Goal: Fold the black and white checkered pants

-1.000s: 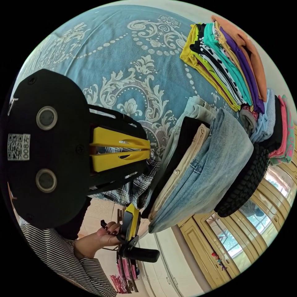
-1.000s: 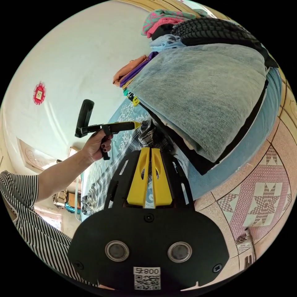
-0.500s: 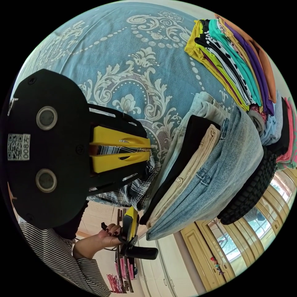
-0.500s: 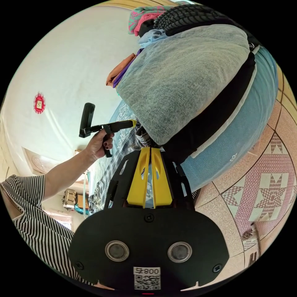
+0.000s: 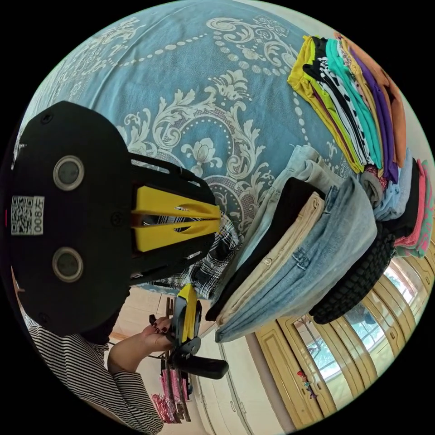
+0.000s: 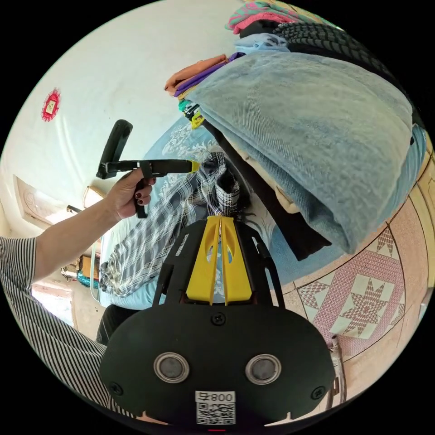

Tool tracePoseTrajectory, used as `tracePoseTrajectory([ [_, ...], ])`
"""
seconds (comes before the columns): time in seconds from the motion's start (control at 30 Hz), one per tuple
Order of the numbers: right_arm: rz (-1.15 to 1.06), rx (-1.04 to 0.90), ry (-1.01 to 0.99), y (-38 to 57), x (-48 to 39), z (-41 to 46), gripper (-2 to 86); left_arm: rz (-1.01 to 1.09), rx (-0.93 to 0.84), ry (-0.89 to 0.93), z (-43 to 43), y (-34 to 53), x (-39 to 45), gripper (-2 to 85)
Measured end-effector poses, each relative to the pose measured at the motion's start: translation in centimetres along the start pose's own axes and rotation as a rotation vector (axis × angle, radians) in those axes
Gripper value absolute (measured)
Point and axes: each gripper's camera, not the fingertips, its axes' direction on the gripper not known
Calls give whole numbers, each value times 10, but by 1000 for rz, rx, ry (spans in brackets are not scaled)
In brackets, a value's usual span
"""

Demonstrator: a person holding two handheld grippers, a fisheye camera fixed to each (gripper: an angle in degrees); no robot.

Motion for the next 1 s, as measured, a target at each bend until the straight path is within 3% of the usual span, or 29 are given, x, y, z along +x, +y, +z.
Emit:
tracePoseTrajectory([
  [0.23,3,41,-3,-6,-9,32,0,-48,174,85,-44,63,-10,1],
  [0.43,-41,-14,-28,-13,-34,80,0,-164,87,79,-48,135,-29,1],
  [0.6,-133,-52,-42,-17,-69,121,1,-287,273,186,-101,243,-43,4],
  [1.0,-571,-399,-344,-17,-240,300,0,-892,407,-137,-227,582,-136,51],
])
